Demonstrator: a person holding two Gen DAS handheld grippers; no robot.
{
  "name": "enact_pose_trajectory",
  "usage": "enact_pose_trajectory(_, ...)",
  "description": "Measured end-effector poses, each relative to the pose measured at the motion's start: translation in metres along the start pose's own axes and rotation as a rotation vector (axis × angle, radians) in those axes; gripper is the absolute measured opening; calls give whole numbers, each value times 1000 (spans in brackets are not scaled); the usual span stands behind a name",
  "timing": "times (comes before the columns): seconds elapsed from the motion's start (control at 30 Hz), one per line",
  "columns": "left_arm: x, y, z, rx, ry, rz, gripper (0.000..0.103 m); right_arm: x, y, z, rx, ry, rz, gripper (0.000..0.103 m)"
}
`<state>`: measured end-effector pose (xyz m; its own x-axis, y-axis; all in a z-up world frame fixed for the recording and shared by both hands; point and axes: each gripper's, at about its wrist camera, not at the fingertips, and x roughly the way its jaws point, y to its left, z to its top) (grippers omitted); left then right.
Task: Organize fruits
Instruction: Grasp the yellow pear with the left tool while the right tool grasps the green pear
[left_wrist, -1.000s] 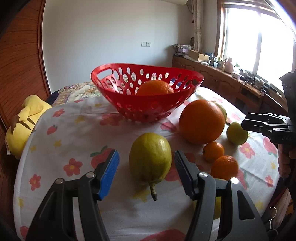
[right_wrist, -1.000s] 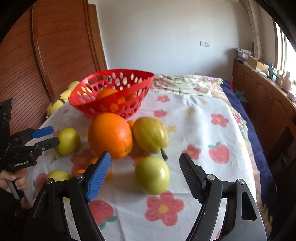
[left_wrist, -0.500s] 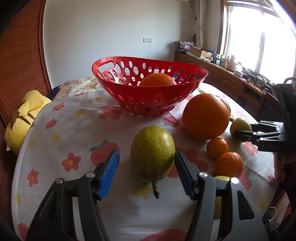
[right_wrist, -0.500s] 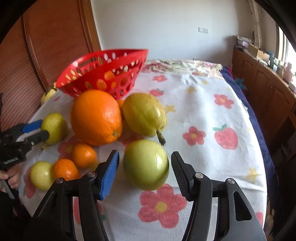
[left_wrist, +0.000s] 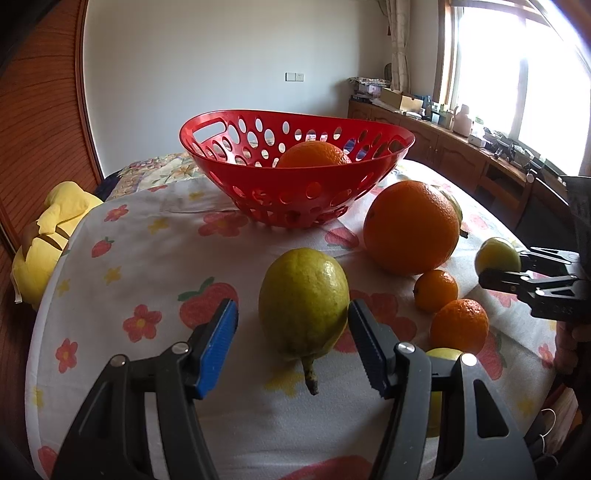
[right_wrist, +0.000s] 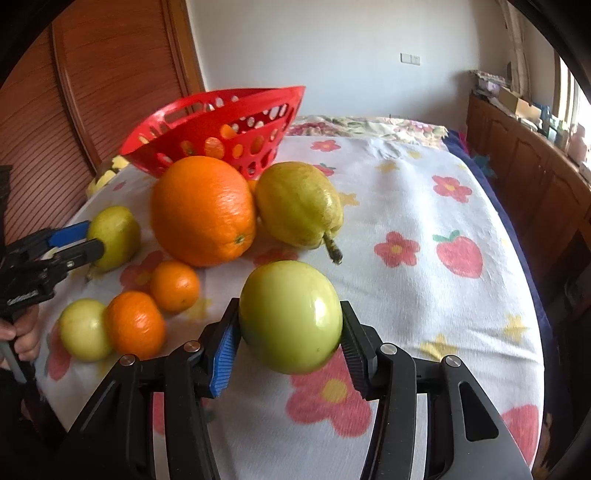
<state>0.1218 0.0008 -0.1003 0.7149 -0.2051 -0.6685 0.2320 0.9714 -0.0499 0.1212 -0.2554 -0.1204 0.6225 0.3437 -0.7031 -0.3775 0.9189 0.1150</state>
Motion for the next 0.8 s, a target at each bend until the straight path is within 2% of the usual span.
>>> enact_pose_trajectory(0.4,7,-8,2,30,34,16,63,-2,6,-6,-19,-36,5,52)
enact_pose_trajectory(0.8,15,-14,19,45,64,17,63,-5,4,-7,1,-62,10,52)
